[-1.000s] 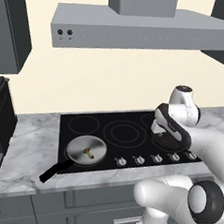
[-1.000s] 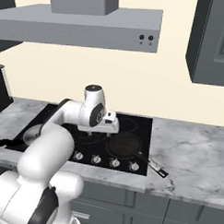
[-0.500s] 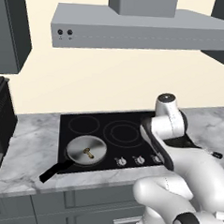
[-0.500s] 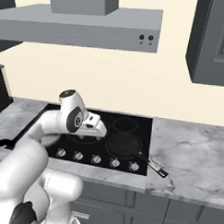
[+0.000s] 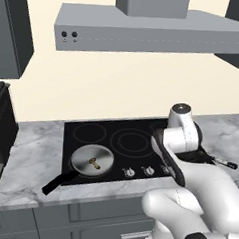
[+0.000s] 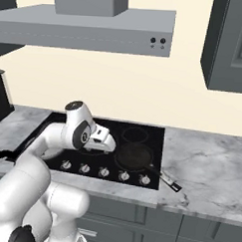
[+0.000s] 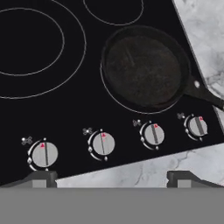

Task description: Place both pans onto different burners. Then place the mushroom and the chicken drumstick on different pans.

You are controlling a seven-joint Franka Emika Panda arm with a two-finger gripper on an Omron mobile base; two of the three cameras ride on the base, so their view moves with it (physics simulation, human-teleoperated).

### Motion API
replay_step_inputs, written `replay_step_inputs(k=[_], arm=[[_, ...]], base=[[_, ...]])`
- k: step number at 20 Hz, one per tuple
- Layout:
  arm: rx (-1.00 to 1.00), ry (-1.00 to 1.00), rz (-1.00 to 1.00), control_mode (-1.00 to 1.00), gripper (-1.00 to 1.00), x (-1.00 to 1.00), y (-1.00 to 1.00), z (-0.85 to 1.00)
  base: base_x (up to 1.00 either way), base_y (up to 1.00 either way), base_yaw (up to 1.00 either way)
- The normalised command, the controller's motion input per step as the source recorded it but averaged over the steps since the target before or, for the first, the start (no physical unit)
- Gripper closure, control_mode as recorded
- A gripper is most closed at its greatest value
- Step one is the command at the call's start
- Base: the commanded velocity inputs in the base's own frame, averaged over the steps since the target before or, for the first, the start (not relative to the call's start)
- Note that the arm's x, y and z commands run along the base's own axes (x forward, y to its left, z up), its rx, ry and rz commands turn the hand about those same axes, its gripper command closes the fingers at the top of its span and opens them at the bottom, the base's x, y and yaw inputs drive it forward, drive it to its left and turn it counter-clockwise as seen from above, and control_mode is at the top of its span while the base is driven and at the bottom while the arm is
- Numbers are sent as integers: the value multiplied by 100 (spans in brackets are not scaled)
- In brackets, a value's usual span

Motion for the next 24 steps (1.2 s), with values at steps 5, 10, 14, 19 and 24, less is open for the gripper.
replay_step_inputs(k=[5, 10, 14, 19, 24], arm=[[11, 0, 0, -100, -100, 12, 4, 16], [5, 0, 0, -100, -100, -2, 14, 0], [0, 0, 0, -100, -100, -33, 4, -5], [0, 0, 0, -100, -100, -39, 1, -12], [0, 0, 0, -100, -100, -3, 0, -2]], base=[[0, 0, 0], [0, 0, 0], [0, 0, 0], [0, 0, 0], [0, 0, 0]])
